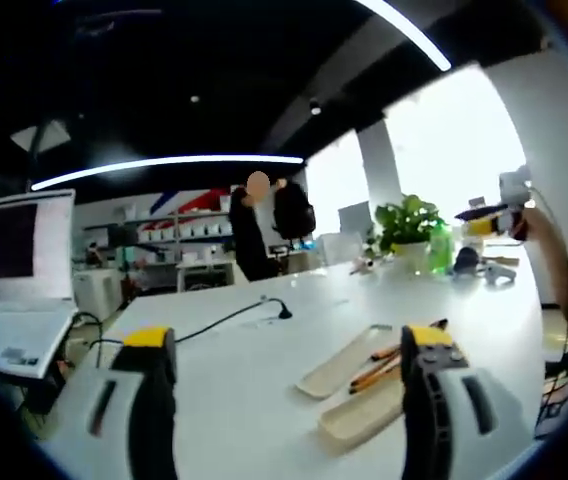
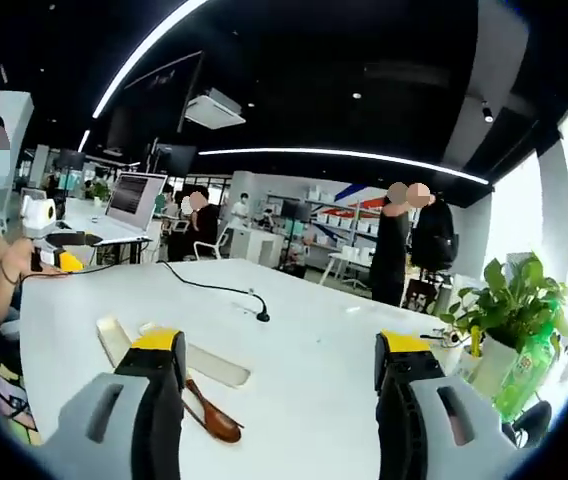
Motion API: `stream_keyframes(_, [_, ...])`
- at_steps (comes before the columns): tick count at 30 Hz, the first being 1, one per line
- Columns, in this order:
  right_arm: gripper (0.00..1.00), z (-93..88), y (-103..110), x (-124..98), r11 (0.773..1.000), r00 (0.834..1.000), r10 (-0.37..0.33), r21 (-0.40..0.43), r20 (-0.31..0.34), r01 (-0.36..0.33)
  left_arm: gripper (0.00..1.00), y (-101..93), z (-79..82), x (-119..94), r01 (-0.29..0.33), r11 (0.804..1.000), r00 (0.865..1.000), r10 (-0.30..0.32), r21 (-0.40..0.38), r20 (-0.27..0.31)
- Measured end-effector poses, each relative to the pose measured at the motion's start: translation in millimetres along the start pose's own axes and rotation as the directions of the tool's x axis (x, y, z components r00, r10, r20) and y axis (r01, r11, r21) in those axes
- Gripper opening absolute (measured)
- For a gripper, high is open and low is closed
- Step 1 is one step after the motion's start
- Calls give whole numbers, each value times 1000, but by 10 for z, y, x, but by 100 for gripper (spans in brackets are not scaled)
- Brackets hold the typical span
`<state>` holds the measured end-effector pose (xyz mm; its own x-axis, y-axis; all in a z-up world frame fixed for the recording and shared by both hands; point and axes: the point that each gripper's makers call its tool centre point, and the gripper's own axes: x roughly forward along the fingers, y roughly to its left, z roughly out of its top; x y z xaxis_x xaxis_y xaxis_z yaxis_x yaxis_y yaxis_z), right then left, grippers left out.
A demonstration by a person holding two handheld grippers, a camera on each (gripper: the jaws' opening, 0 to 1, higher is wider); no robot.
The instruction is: Arrange the utensils inside the cutlery case until each visible utensil rests in its matching compartment.
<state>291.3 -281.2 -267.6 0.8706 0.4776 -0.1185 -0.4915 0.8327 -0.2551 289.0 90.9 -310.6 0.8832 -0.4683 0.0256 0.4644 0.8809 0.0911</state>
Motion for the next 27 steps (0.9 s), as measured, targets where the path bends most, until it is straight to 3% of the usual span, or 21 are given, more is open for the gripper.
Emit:
stream_keyframes(5, [72, -13, 124, 129, 996, 997, 78, -36, -26, -79, 98, 6, -21, 5, -1, 1000, 1000, 1, -5, -6])
stream_keyframes(11, [71, -42, 231, 286, 987, 988, 138, -69, -64, -142, 98, 10, -28, 4, -1, 1000, 1000, 1, -6, -9])
stream_keyframes(15, [62, -49, 307, 345, 981, 983, 170, -83, -75, -176, 98, 18, -30, 1, -3, 1000, 1000, 3, -7, -10])
stream_keyframes(23, [57, -93, 581, 502, 951, 957, 265, -129, -121, -280, 96, -8, -20, 16, 7, 1000, 1000, -7, 1, -3])
stream_keyframes(27, [50, -38, 626, 621, 947, 960, 257, -168, -113, -273, 96, -18, -48, 30, 12, 1000, 1000, -12, 1, -13])
